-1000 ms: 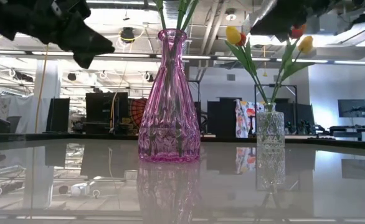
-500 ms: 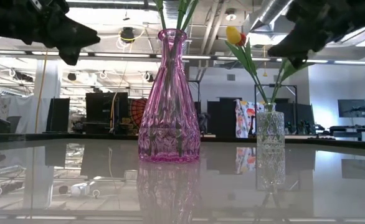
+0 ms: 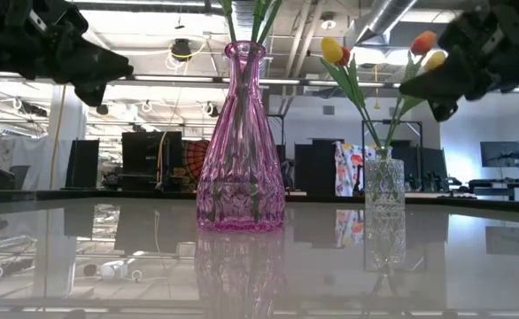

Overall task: Sort flowers into vase by color
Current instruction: Return to Home Position

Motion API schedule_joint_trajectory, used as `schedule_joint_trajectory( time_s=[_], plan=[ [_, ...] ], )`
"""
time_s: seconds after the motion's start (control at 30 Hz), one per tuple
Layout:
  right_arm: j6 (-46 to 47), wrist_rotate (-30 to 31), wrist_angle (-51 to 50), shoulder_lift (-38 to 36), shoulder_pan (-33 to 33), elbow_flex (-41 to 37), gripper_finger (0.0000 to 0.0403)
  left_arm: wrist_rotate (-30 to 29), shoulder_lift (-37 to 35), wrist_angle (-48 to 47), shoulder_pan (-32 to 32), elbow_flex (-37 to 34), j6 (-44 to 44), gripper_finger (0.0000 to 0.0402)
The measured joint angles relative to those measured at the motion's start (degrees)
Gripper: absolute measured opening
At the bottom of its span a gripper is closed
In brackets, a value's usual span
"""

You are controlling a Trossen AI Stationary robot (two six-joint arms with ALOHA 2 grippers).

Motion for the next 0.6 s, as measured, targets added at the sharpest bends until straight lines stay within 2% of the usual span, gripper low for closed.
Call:
schedule_joint_trajectory(
  time_s=[0.33, 0.6],
  plan=[
    [0.0, -3.2, 8.6, 0.1, 0.1, -5.9, 0.0020, 0.0, 0.0, 0.3, 0.0, -0.5, -2.5, 0.0067],
    [1.0, -3.1, 13.9, 0.1, 0.1, -9.6, 0.0022, 0.2, 0.0, 0.3, 0.0, -0.5, -4.3, 0.0067]
  ],
)
